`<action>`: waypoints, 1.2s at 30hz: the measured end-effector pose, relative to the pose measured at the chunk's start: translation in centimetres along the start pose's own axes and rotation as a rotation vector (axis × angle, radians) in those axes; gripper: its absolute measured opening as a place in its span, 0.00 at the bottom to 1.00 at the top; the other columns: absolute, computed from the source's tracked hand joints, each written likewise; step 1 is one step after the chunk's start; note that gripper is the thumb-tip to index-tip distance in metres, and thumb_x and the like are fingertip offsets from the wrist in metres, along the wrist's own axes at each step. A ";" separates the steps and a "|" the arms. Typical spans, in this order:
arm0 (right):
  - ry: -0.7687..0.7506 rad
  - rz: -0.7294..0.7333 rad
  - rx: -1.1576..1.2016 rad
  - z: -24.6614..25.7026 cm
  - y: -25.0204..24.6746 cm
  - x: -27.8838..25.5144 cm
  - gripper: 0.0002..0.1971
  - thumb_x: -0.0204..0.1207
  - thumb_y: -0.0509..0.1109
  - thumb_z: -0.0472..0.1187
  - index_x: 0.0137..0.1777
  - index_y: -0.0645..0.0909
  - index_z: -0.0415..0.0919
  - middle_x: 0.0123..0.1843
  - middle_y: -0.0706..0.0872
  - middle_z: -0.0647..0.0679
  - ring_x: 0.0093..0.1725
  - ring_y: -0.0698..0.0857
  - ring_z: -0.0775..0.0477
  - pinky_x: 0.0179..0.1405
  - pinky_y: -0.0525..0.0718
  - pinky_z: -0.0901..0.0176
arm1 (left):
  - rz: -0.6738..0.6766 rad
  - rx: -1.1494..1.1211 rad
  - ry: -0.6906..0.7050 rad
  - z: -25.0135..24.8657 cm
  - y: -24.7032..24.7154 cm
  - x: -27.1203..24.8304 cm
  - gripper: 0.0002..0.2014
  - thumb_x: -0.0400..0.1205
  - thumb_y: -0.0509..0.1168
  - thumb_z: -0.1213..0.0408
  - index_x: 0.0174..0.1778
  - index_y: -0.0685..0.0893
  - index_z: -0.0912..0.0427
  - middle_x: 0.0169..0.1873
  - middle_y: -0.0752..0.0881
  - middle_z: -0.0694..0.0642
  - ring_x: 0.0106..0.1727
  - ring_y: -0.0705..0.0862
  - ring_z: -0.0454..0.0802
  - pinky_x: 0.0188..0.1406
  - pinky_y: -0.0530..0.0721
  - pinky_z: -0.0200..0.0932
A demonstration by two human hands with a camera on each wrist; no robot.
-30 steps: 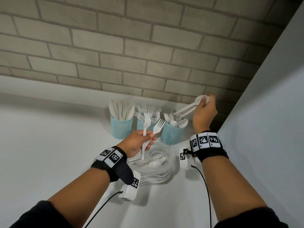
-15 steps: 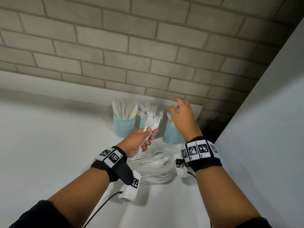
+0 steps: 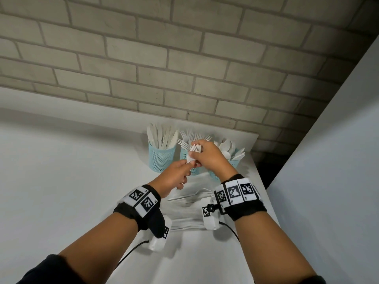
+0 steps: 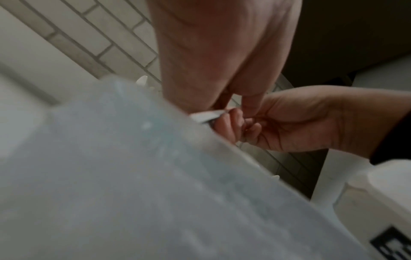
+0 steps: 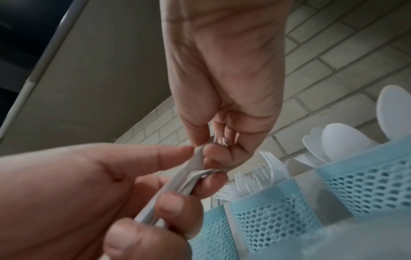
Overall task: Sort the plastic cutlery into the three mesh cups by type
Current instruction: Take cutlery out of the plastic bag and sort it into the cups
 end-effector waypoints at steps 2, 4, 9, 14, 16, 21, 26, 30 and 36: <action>-0.032 -0.008 0.064 -0.4 -0.1 0.3 0.19 0.75 0.71 0.29 0.65 0.77 0.32 0.51 0.85 0.33 0.32 0.83 0.50 0.26 0.84 0.71 | -0.006 -0.009 0.008 0.2 -0.4 0.0 0.18 0.87 0.52 0.51 0.61 0.79 0.59 0.32 0.69 0.50 0.25 0.63 0.42 0.23 0.61 0.34; -0.085 -0.039 0.099 -0.5 -0.1 0.2 0.17 0.72 0.74 0.29 0.61 0.81 0.31 0.46 0.85 0.38 0.33 0.84 0.52 0.26 0.83 0.71 | -0.001 0.044 0.045 0.2 -0.5 -0.1 0.20 0.87 0.49 0.50 0.66 0.76 0.58 0.32 0.72 0.51 0.24 0.65 0.42 0.24 0.64 0.35; -0.139 -0.078 0.033 -1.0 0.5 0.5 0.12 0.72 0.75 0.36 0.55 0.84 0.34 0.44 0.85 0.44 0.36 0.83 0.53 0.37 0.85 0.63 | 0.022 0.063 0.070 0.5 -0.4 -0.1 0.17 0.89 0.49 0.56 0.65 0.75 0.60 0.29 0.71 0.51 0.26 0.67 0.43 0.24 0.65 0.34; -0.135 0.100 -0.076 -0.6 1.2 0.8 0.09 0.78 0.68 0.36 0.58 0.79 0.37 0.37 0.79 0.54 0.29 0.77 0.60 0.26 0.75 0.73 | -0.024 0.012 0.051 0.8 -1.2 -0.1 0.15 0.88 0.52 0.56 0.48 0.81 0.59 0.27 0.70 0.49 0.26 0.70 0.42 0.25 0.68 0.33; -0.122 -0.005 -0.025 0.1 0.3 1.3 0.10 0.79 0.67 0.35 0.58 0.78 0.33 0.37 0.78 0.51 0.27 0.76 0.59 0.20 0.73 0.76 | -0.040 0.039 0.047 1.1 -1.8 -0.3 0.16 0.87 0.52 0.54 0.47 0.82 0.58 0.27 0.70 0.49 0.26 0.69 0.41 0.26 0.68 0.32; -0.148 -0.357 0.192 3.1 -1.8 2.5 0.03 0.83 0.61 0.36 0.50 0.75 0.42 0.37 0.81 0.45 0.17 0.78 0.62 0.15 0.76 0.71 | -0.276 0.031 0.013 1.2 -5.2 -1.0 0.14 0.87 0.55 0.55 0.48 0.81 0.59 0.30 0.71 0.51 0.31 0.69 0.45 0.30 0.67 0.34; -0.410 -0.555 0.087 5.1 0.1 3.5 0.10 0.85 0.57 0.39 0.53 0.79 0.38 0.39 0.81 0.46 0.38 0.80 0.46 0.37 0.83 0.53 | -0.275 0.344 0.005 2.4 -6.1 -1.5 0.08 0.80 0.67 0.57 0.47 0.80 0.58 0.42 0.80 0.51 0.43 0.78 0.46 0.42 0.75 0.37; -0.432 -0.355 -0.355 3.8 4.4 4.3 0.11 0.84 0.56 0.36 0.56 0.81 0.41 0.48 0.83 0.38 0.51 0.79 0.41 0.48 0.78 0.50 | -0.019 0.619 -0.053 3.7 -4.9 -1.8 0.07 0.74 0.74 0.64 0.46 0.87 0.53 0.55 0.83 0.51 0.57 0.79 0.46 0.55 0.74 0.36; -0.401 -0.068 -0.862 2.9 7.0 5.1 0.13 0.84 0.55 0.41 0.59 0.80 0.50 0.73 0.72 0.45 0.73 0.60 0.38 0.64 0.59 0.48 | -0.037 0.803 -0.096 3.6 -5.0 -2.0 0.15 0.75 0.68 0.73 0.57 0.87 0.56 0.63 0.80 0.54 0.63 0.79 0.51 0.56 0.75 0.35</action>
Point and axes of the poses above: each hand's wrist, its own x-axis towards the middle knuckle, its own y-axis out of the palm, z = x × y, the point moved 4 cm from there along x, towards the middle knuckle
